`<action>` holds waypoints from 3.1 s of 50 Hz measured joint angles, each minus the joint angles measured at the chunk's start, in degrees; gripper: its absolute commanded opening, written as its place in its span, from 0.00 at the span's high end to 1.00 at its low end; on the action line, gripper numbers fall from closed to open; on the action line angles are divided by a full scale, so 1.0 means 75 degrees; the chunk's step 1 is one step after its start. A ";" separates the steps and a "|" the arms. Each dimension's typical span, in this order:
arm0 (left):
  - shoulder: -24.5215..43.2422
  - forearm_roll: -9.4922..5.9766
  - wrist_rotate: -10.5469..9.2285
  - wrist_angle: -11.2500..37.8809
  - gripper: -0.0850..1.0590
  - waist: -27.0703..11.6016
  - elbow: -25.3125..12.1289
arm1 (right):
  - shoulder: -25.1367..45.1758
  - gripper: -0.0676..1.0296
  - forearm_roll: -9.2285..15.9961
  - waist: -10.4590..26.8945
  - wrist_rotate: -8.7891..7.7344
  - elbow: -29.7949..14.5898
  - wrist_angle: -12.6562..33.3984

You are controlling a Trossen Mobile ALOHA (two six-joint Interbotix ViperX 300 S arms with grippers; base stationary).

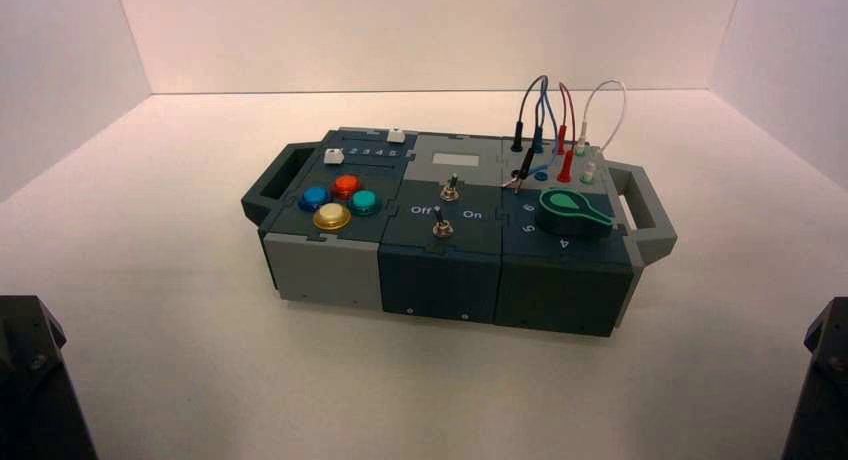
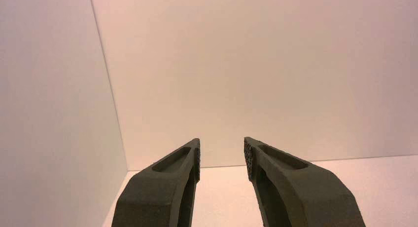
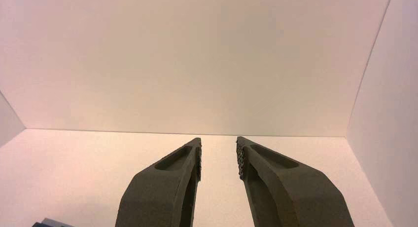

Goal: Move the bottom slider to position 2.

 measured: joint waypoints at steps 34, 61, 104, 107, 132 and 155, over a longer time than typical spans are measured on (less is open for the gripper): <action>0.0082 0.0000 0.0000 0.1512 0.54 -0.0422 -0.0398 | -0.0211 0.74 0.0023 0.0105 0.0000 -0.0223 0.1699; 0.0809 -0.0199 0.0000 0.5355 0.89 -0.1336 -0.1535 | -0.0141 0.78 0.0387 0.0445 0.0000 -0.1008 0.4816; 0.3316 -0.1828 -0.0012 0.6047 0.96 -0.1992 -0.1816 | 0.1066 0.96 0.0973 0.2660 -0.0141 -0.1160 0.6012; 0.3504 -0.1875 -0.0012 0.5988 0.96 -0.2051 -0.1816 | 0.1078 0.96 0.1043 0.2777 -0.0129 -0.1160 0.6012; 0.4758 -0.1934 -0.0023 0.5367 0.95 -0.2355 -0.1980 | 0.1160 0.96 0.1359 0.3504 -0.0141 -0.1172 0.5777; 0.5730 -0.1934 0.0000 0.5004 0.95 -0.2379 -0.2309 | 0.1500 0.96 0.1395 0.3516 -0.0141 -0.1184 0.5578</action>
